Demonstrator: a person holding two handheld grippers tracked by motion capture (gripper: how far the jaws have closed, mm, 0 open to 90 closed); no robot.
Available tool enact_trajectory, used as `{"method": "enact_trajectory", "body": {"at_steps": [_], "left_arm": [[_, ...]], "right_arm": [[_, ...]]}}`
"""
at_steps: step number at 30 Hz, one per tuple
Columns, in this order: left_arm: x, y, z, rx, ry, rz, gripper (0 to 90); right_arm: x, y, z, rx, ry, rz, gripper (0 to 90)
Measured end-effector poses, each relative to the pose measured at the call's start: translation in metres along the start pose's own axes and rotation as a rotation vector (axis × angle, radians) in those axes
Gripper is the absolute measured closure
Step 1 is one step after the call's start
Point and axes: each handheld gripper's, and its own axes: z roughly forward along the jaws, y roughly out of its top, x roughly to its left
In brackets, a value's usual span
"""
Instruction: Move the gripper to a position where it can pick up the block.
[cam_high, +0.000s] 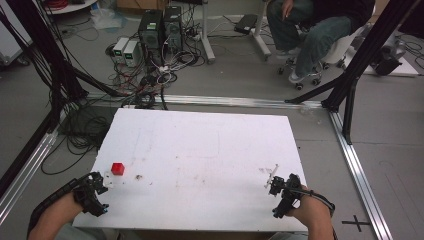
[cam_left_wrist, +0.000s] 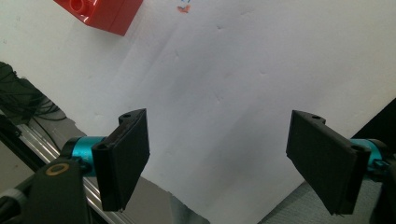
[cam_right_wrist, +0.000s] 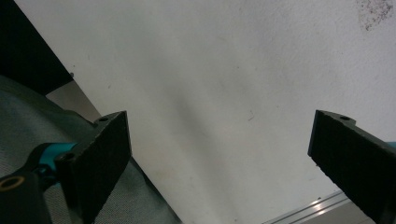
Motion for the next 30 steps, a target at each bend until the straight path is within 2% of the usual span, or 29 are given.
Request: {"method": "enact_trajectory", "body": {"at_steps": [21,26,30], "left_arm": [[-0.0008,0.0005,-0.0009,-0.003,-0.002,0.000,21.7],[-0.0019,0.0009,-0.0003,0.000,-0.007,0.010,21.7],[-0.0030,0.0018,-0.0003,0.001,-0.009,0.014,21.7]], "right_arm": [[0.0002,-0.0008,-0.0011,0.001,0.001,0.002,5.3],[0.0002,0.0000,0.0004,0.001,0.006,-0.009,5.3],[0.0008,-0.0003,0.0000,0.001,0.007,0.001,5.3]]}}
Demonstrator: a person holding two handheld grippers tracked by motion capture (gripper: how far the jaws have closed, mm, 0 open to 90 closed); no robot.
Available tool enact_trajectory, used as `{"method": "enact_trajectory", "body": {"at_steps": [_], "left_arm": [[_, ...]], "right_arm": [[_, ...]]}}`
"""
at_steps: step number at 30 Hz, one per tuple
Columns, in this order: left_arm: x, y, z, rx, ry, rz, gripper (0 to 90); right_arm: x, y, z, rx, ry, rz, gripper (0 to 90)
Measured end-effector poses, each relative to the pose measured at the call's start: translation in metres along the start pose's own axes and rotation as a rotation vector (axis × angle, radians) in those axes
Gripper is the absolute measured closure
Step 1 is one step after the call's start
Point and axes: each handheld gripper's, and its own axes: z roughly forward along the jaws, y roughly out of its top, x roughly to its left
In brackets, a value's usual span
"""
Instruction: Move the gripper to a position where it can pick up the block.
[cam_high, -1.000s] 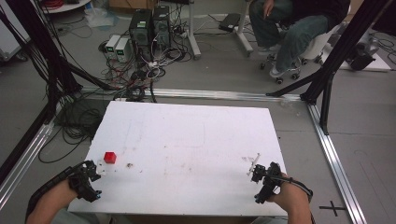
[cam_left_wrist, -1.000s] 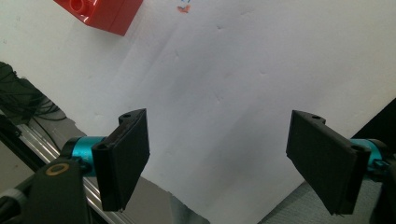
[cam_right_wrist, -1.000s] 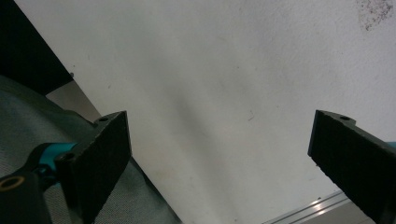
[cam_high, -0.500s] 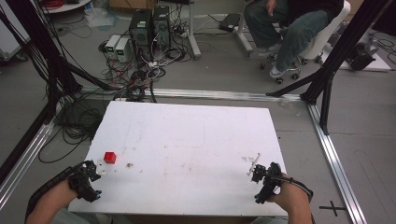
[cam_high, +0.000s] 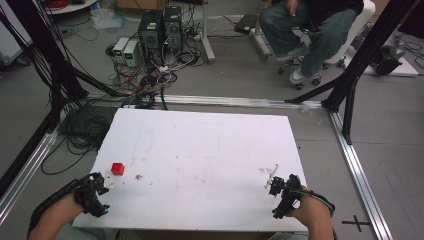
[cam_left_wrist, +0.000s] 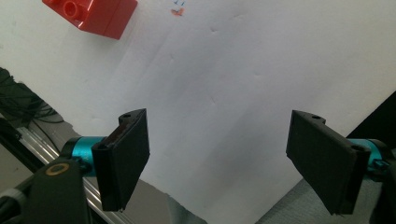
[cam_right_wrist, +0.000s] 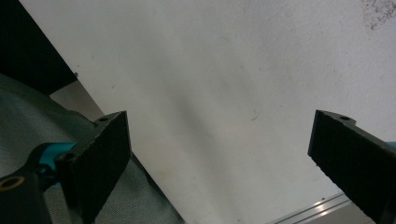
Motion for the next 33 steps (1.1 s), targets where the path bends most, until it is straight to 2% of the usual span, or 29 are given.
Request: {"method": "enact_trajectory", "body": {"at_steps": [11,13,14,16,23,33], "left_arm": [[-0.002,0.001,-0.001,0.003,-0.002,0.029,21.7],[-0.002,0.001,-0.002,0.002,-0.011,0.043,21.7],[-0.001,0.001,-0.002,0.013,-0.008,0.061,21.7],[0.000,0.001,-0.002,0.022,-0.001,0.072,21.7],[0.007,-0.001,-0.004,0.038,-0.016,0.124,21.7],[0.022,-0.006,-0.009,0.019,-0.040,0.165,21.7]], "right_arm": [[0.000,0.000,0.002,-0.008,0.004,-0.003,5.3],[0.001,0.001,0.001,-0.003,0.004,-0.001,5.3],[0.001,0.001,0.001,-0.005,0.006,0.000,5.2],[0.001,0.001,0.001,-0.006,0.009,-0.001,5.3],[0.000,0.000,0.002,-0.006,0.009,0.001,5.2],[0.000,0.001,0.002,-0.007,0.009,-0.005,5.3]]}}
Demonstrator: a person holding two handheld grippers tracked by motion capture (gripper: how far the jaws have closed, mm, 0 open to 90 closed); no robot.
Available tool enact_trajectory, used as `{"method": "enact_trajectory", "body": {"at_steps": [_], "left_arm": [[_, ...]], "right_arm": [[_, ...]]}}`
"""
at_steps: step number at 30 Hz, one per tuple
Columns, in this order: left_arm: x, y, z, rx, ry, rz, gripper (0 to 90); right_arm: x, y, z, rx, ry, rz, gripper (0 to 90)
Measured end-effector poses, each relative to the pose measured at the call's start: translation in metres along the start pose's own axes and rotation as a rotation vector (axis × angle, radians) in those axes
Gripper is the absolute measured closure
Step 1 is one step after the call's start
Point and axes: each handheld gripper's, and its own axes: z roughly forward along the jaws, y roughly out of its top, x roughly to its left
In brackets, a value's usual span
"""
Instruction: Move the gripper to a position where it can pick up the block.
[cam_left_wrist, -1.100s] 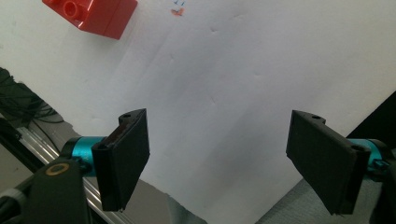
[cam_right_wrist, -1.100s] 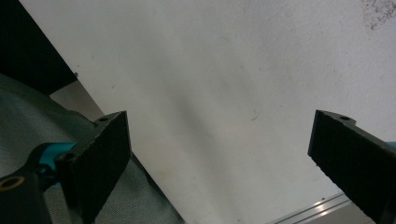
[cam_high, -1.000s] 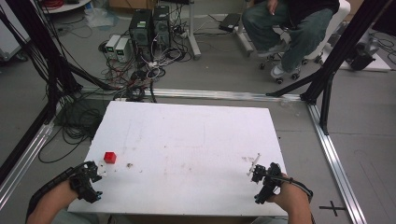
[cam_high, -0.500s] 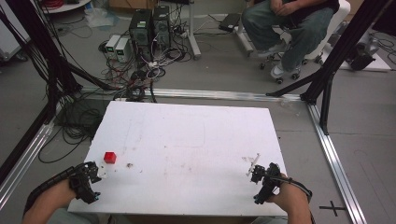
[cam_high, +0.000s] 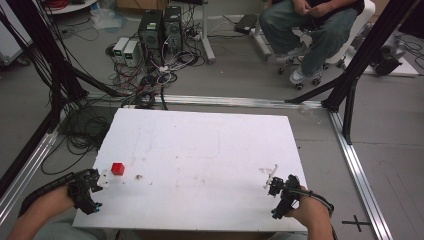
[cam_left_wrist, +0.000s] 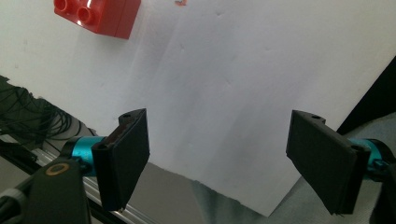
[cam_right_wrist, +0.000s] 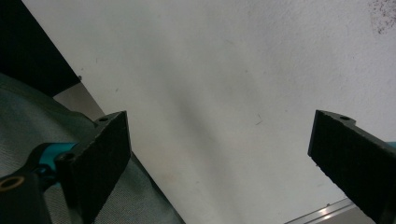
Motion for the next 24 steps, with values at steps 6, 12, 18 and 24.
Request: {"method": "enact_trajectory", "body": {"at_steps": [6,12,18,24], "left_arm": [[0.004,-0.002,-0.003,0.020,0.001,0.068,21.7],[0.010,-0.002,-0.004,0.031,0.000,0.116,21.7],[0.015,0.001,-0.005,0.031,-0.022,0.156,21.7],[0.021,0.003,-0.008,0.036,-0.031,0.190,21.7]], "right_arm": [[0.000,0.000,0.001,0.001,0.005,-0.007,5.3],[0.000,0.001,0.003,0.005,0.012,0.000,5.2],[0.000,0.000,0.002,0.006,0.013,0.002,5.3],[0.000,0.001,0.002,0.004,0.011,0.001,5.3]]}}
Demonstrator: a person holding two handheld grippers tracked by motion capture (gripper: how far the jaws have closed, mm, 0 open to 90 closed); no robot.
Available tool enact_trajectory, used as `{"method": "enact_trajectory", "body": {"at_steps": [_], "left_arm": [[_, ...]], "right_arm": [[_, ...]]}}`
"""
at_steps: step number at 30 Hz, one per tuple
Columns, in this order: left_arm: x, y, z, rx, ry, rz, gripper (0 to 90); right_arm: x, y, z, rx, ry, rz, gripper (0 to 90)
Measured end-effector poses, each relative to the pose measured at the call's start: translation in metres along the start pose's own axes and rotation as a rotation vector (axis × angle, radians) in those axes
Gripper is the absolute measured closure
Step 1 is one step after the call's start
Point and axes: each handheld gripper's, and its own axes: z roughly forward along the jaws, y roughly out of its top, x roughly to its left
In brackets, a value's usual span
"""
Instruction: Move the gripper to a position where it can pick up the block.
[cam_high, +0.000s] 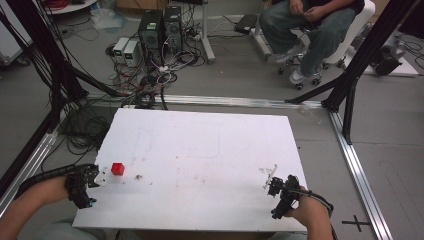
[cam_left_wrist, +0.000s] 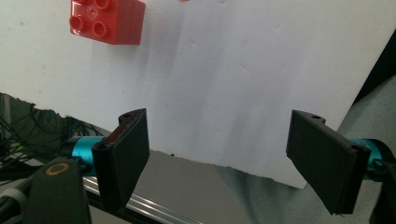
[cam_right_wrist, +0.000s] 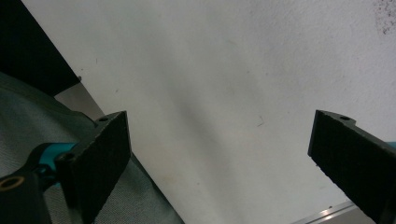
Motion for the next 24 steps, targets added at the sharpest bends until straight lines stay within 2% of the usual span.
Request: {"method": "enact_trajectory", "body": {"at_steps": [8,12,13,15,16,22,24], "left_arm": [[0.011,0.001,-0.003,-0.008,-0.004,0.043,21.7],[0.017,0.003,-0.002,-0.006,-0.015,0.071,21.7],[0.020,0.004,-0.002,-0.005,-0.007,0.085,21.7],[0.021,0.004,-0.003,-0.005,-0.008,0.081,21.7],[0.024,0.005,-0.003,-0.002,-0.011,0.093,21.7],[0.033,0.007,-0.005,0.001,-0.010,0.097,21.7],[0.036,0.007,-0.005,-0.004,-0.010,0.110,21.8]], "right_arm": [[0.000,0.001,0.001,0.007,0.004,-0.004,5.3],[0.000,0.000,0.002,0.005,0.005,-0.003,5.3],[-0.001,0.000,0.002,0.007,0.005,-0.006,5.3],[0.000,0.000,0.002,0.006,0.006,-0.001,5.3],[0.000,0.000,0.002,0.006,0.006,0.000,5.3],[-0.001,0.000,0.003,0.001,0.006,-0.008,5.2],[-0.001,0.000,0.004,0.004,0.009,-0.009,5.2]]}}
